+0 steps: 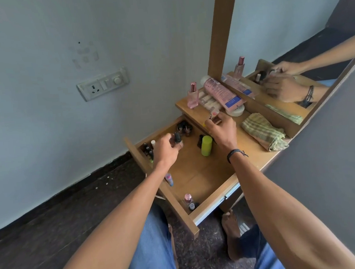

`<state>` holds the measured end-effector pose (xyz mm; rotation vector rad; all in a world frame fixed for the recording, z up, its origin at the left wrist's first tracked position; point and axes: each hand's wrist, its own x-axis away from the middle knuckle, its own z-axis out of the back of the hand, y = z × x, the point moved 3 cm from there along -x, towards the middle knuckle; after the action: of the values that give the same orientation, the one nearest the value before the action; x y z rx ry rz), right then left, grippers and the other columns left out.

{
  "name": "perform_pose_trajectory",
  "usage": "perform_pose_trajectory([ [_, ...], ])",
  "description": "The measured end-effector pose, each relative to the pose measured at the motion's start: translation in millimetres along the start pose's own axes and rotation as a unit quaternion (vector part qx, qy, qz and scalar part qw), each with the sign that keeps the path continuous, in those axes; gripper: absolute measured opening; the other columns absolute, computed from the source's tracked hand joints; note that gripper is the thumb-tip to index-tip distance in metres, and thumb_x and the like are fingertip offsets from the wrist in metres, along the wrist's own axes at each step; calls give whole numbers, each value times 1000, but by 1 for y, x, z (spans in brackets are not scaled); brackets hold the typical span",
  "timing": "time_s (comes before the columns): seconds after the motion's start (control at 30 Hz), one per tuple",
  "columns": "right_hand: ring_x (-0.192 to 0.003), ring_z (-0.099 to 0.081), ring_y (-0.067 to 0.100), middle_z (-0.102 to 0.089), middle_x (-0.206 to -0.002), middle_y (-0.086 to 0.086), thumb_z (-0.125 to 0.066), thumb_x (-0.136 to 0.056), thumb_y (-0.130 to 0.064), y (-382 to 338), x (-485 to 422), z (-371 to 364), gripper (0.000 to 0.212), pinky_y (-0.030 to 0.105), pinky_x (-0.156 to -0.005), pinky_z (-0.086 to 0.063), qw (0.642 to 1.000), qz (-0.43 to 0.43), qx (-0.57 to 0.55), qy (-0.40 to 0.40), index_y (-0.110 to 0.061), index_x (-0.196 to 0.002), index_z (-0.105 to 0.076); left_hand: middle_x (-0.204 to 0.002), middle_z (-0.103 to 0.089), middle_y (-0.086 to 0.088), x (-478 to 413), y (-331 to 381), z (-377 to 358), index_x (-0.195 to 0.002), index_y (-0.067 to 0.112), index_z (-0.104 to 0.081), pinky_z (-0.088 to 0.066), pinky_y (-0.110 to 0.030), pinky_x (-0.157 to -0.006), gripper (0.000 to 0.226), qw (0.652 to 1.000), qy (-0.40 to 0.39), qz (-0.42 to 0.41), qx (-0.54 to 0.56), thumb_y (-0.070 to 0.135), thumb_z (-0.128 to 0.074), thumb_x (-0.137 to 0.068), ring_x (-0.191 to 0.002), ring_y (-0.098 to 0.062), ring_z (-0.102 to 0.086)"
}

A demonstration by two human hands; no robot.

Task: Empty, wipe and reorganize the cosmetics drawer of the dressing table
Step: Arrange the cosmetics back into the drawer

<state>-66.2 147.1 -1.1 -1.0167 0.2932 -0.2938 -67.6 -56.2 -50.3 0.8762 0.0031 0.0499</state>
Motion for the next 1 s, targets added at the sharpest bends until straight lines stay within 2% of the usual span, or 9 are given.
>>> perform_pose_trajectory([
  [0.13,-72,-65,9,-69,-82,-7,-68,-88,-33,6,34,-7,12,29,-63,-52,995,80,51,-35,-21,-87,-68,-110,-73,-2,-4,-3,-15,-108,18,-69,-53,-32,-80,19,998,-35,-6,-44,19,-74,-90,-101,-21,-68],
  [0.23,-71,-64,9,-68,-87,-5,-66,-92,-35,26,61,-19,13,27,-62,-52,988,81,112,-61,-22,-90,-66,-102,-74,0,-12,-3,-26,-103,20,-71,-51,-28,-75,17,997,-50,-5,-63,21,-77,-88,-97,-20,-68],
  [0.33,-77,-67,22,-70,-92,1,-62,-92,-37,49,79,-26,18,39,-68,-57,977,34,188,-91,-19,-89,-64,-99,-73,0,-18,-4,-33,-101,22,-70,-56,-34,-79,20,995,-65,14,-79,23,-80,-84,-93,-22,-67],
  [0.47,-88,-67,35,-70,-104,7,-57,-92,-34,60,88,-30,21,40,-72,-55,953,19,272,-132,-15,-97,-65,-104,-72,-2,-25,-10,-45,-105,20,-71,-55,-32,-79,26,992,-87,31,-82,23,-83,-82,-94,-23,-66],
  [0.63,-88,-68,36,-71,-104,10,-54,-93,-33,62,88,-33,24,41,-72,-56,937,22,318,-146,-14,-102,-65,-106,-68,-1,-29,-12,-60,-113,19,-68,-51,-33,-76,34,990,-107,53,-72,23,-83,-83,-96,-24,-64],
  [0.7,-88,-68,35,-71,-103,9,-54,-93,-31,63,89,-34,23,40,-71,-56,931,26,333,-150,-15,-103,-66,-111,-69,-4,-30,-11,-67,-115,19,-69,-55,-37,-83,37,989,-115,60,-64,23,-83,-81,-101,-27,-65],
  [0.83,-88,-68,36,-71,-103,10,-51,-94,-30,64,89,-35,25,37,-69,-52,930,28,340,-139,-15,-106,-67,-126,-66,-11,-33,-11,-85,-134,17,-62,-53,-43,-95,59,988,-121,79,-51,24,-85,-80,-117,-32,-61],
  [1.0,-84,-69,35,-71,-101,9,-49,-95,-32,65,89,-36,25,43,-71,-58,932,32,337,-127,-16,-104,-66,-122,-69,-11,-32,-4,-91,-123,19,-67,-55,-42,-91,41,989,-125,61,-57,12,-74,-84,-113,-33,-63],
])
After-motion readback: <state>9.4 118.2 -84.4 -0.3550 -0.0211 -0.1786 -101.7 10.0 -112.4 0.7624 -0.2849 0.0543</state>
